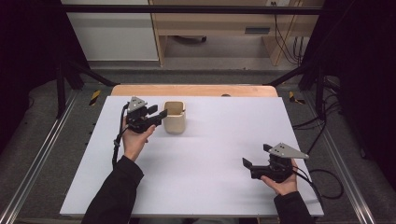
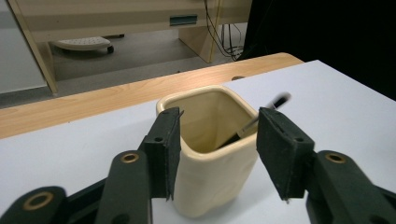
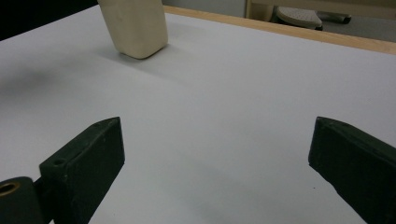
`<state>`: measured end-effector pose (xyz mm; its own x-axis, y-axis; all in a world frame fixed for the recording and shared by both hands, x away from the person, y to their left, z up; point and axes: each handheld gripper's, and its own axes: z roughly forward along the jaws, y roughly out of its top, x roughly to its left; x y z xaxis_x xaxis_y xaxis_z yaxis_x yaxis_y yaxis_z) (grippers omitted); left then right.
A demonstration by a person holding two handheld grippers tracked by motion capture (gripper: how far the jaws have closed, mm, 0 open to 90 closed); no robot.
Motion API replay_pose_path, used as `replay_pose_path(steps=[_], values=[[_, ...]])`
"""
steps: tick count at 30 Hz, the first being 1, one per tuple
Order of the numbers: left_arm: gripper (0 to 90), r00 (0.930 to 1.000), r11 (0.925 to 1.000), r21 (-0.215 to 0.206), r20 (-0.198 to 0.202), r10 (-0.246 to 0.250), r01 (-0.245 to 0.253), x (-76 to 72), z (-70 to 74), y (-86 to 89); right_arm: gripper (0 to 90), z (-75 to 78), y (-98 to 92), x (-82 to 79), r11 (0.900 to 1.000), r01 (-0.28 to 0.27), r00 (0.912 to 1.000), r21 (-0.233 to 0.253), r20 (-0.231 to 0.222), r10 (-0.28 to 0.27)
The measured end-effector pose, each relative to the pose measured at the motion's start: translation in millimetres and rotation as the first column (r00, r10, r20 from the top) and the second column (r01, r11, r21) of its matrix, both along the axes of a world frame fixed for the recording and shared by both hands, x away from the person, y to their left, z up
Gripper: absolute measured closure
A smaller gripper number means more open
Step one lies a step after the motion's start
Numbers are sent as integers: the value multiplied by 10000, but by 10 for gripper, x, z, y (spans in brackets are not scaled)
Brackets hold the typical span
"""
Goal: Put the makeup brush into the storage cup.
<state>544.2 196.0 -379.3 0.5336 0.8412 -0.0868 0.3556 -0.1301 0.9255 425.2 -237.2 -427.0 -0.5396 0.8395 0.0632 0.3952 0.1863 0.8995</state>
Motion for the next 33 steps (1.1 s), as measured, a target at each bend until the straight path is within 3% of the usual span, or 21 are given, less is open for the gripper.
replay_pose_path(steps=[8, 24, 29, 33], values=[[445, 9995, 9996, -8, 151, -267, 267, -273, 23, 142, 42, 21, 8, -13, 10000, -42, 10000, 6, 71, 42], [297, 9939, 9955, 148, 572, -941, 934, -761, -101, 330, 41, 15, 13, -11, 10000, -89, 10000, -1, 44, 89], [240, 9937, 9945, -66, 411, -1045, 1048, -857, -186, 398, 41, 6, 16, -8, 9999, -136, 9999, -64, 20, 136], [190, 9930, 9931, 287, 278, -1149, 1141, -919, -265, 426, 41, 9, 15, -13, 9999, -164, 9999, -24, -23, 164]])
